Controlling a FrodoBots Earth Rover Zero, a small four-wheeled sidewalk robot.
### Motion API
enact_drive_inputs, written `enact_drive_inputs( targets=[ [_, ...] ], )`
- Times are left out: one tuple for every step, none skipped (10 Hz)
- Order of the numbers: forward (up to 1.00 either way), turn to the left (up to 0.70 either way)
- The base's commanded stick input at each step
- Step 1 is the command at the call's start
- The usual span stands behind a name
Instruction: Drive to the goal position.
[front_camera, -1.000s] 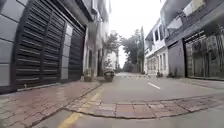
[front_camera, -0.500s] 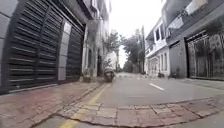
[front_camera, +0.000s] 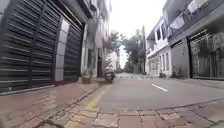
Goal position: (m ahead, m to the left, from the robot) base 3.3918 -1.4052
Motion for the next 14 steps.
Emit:
enact_drive_inputs(
  targets=[
    [0.5, 0.0],
    [0.5, 0.0],
    [0.5, 0.0],
    [0.5, 0.0],
    [0.5, 0.0],
    [0.5, 0.0],
    [0.5, 0.0],
    [0.5, 0.0],
    [0.5, 0.0],
    [0.5, 0.0],
    [0.5, 0.0],
    [0.5, -0.01],
    [0.5, -0.19],
    [0.5, -0.5]
  ],
)
